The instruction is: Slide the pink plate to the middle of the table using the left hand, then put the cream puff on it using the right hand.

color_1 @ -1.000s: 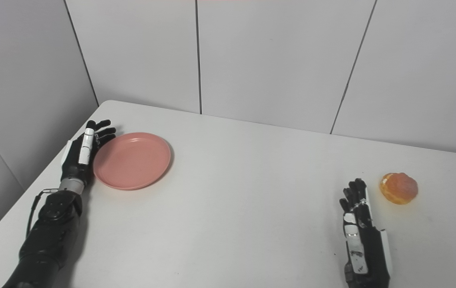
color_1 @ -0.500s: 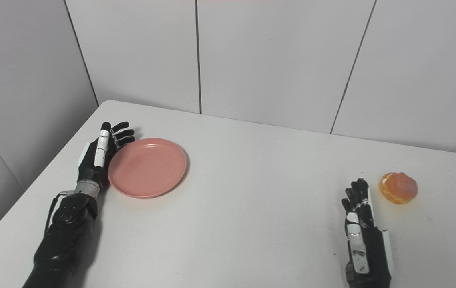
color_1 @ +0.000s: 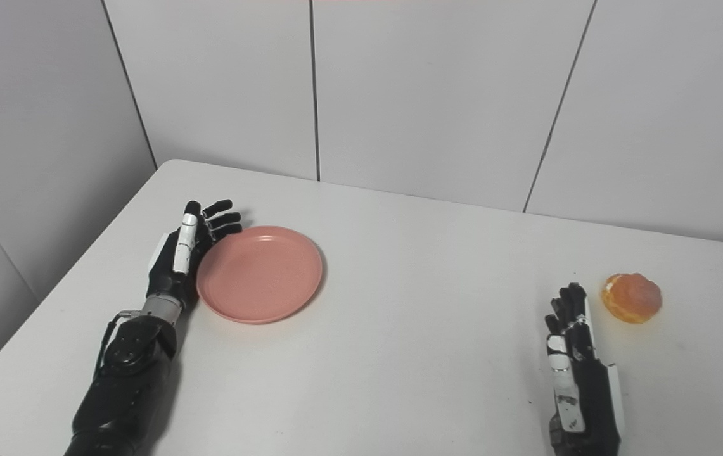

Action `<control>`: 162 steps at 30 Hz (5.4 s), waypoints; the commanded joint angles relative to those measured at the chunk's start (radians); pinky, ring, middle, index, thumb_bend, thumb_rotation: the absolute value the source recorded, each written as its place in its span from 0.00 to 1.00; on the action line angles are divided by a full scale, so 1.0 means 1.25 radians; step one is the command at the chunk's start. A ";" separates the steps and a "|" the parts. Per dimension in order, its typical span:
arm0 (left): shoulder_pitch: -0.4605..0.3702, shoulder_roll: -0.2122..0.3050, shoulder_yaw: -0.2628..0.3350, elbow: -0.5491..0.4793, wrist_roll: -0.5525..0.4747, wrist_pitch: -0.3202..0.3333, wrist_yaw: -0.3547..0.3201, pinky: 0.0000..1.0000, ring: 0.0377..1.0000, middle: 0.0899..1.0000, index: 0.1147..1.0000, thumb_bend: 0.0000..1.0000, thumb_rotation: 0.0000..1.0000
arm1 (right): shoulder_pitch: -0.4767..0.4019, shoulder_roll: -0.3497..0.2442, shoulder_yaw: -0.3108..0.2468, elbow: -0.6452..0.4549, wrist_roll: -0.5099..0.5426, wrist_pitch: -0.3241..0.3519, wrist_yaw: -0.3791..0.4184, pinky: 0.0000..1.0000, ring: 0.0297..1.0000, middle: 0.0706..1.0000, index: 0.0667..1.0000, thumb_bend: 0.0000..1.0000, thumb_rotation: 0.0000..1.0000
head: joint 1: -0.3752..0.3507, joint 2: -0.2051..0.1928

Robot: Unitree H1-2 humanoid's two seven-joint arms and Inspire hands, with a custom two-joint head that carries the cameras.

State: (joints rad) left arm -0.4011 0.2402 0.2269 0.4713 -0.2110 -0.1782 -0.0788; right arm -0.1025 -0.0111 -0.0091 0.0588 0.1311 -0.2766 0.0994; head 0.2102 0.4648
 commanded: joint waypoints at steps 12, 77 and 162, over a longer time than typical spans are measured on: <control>0.036 -0.046 -0.059 -0.079 0.034 0.057 0.010 0.79 0.76 0.74 0.72 0.70 1.00 | 0.052 0.016 0.000 0.076 -0.003 -0.014 -0.012 1.00 0.98 0.99 0.98 0.58 0.77 | -0.026 0.006; 0.250 -0.268 -0.304 -0.387 0.102 0.166 -0.013 0.85 0.80 0.79 0.78 0.64 1.00 | 0.052 0.086 -0.014 -0.077 0.022 0.143 -0.096 0.95 0.92 0.90 0.88 0.67 0.56 | -0.293 0.193; 0.235 -0.223 -0.253 -0.359 0.076 0.108 -0.047 0.91 0.85 0.83 0.82 0.64 1.00 | -0.495 -0.377 0.133 0.386 -0.641 0.257 -0.179 0.91 0.92 0.93 0.92 0.82 0.39 | -0.468 0.155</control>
State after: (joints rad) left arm -0.1260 -0.0486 -0.0951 0.0198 -0.1076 -0.0317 -0.1273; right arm -0.6583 -0.4523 0.1574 0.5519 -0.6630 0.0645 -0.0991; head -0.3758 0.6596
